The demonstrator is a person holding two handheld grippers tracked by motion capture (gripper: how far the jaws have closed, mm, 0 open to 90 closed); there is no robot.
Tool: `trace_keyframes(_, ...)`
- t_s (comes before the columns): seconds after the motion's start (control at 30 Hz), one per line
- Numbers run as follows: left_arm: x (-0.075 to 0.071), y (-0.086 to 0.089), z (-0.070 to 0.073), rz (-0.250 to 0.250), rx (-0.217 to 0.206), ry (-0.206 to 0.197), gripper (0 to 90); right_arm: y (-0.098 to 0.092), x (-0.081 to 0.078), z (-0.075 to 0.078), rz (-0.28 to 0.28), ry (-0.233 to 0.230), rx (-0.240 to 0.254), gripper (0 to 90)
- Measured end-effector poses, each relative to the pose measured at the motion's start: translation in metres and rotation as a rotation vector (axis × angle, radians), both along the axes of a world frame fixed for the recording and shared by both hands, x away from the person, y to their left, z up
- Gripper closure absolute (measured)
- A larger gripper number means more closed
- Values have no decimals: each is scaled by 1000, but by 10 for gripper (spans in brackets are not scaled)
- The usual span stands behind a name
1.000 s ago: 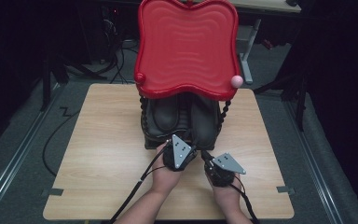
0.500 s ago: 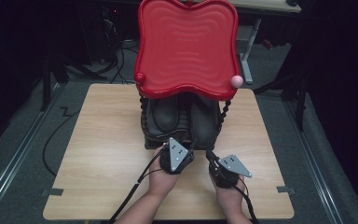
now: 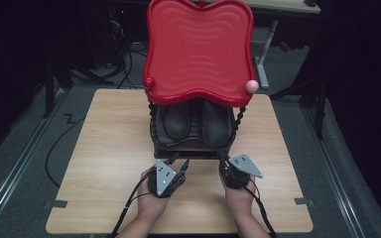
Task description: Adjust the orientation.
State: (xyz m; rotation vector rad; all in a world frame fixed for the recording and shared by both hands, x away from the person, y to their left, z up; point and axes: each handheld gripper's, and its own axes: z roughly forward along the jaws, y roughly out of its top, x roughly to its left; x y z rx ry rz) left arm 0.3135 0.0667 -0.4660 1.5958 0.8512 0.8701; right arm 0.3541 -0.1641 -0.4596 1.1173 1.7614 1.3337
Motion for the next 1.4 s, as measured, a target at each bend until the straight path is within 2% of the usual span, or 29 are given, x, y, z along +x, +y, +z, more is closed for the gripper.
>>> trace_keyframes(0.2,0,5,-1,5,-4,6,583,-3,-3,-1,1,-11,-8,882)
trace_keyframes(0.6,-1,3,-1,-10,-11,7,580,21,26,16,19,-26,-25,883)
trace_keyframes(0.9,-1,3,-3,-5,-6,7,580,21,19,15,30,-41,-9,877)
trace_keyframes(1.27,-1,3,-3,5,-7,-1,587,25,37,13,-3,-29,-3,878)
trace_keyframes(1.4,0,9,-3,60,6,-40,741,24,36,15,-2,-39,1,868)
